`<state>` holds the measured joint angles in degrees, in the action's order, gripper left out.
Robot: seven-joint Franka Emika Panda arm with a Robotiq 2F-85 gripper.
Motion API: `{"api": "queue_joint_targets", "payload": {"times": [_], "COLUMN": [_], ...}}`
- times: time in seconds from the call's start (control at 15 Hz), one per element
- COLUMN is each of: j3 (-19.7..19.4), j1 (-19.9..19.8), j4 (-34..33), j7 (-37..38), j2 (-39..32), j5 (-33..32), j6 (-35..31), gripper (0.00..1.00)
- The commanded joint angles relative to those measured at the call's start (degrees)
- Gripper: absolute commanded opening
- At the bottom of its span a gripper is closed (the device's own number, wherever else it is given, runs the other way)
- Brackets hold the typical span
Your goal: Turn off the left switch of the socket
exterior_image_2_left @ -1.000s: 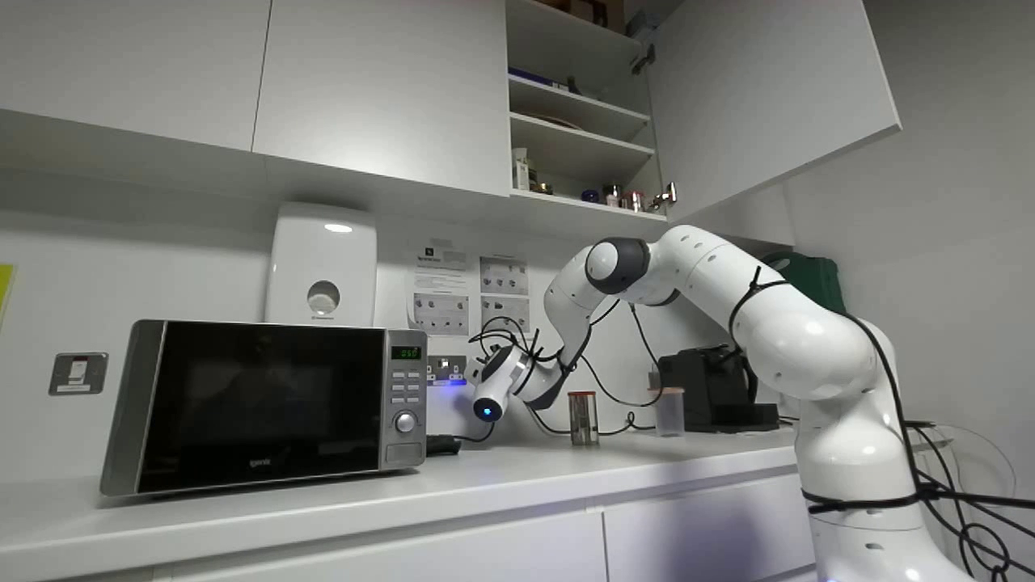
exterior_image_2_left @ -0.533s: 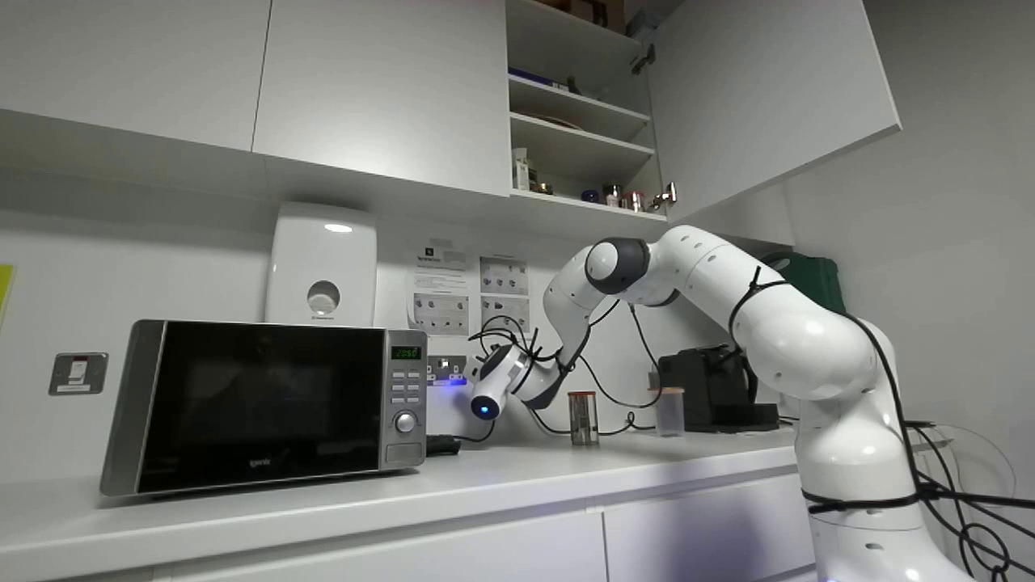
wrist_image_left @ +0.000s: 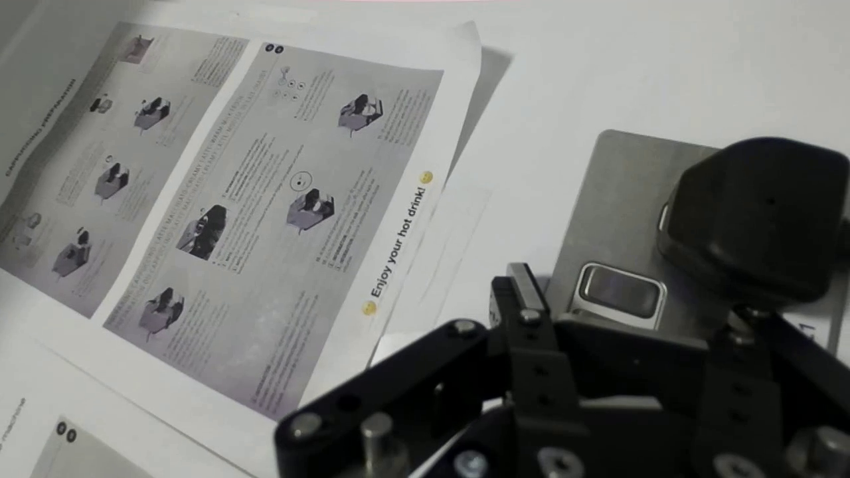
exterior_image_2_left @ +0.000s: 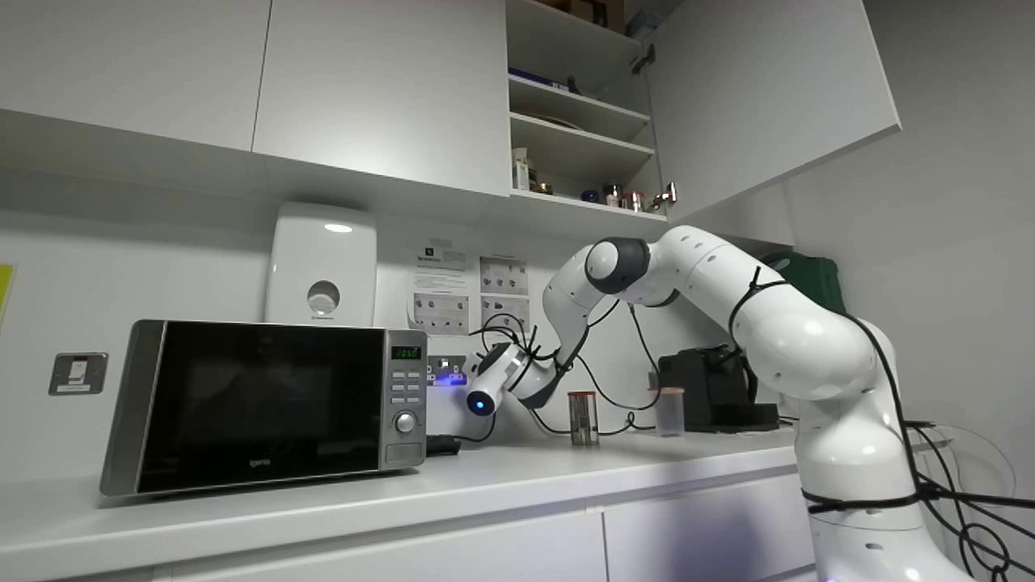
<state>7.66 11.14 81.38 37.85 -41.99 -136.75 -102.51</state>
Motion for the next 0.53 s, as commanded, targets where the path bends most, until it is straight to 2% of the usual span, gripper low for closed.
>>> {"api": "queue_joint_targets", "payload": {"times": [0.0, 0.27, 0.47], "j3": [2.18, 2.75, 1.53], "j1": [-1.09, -1.59, -0.89], "j4": [-1.96, 0.39, 0.81], "j7": [1.83, 4.13, 3.53], "j2": [0.56, 3.79, 4.55], "j5": [3.50, 8.23, 9.19], "j6": [-5.54, -8.93, -9.10], "gripper": [0.00, 0.00, 0.00]}}
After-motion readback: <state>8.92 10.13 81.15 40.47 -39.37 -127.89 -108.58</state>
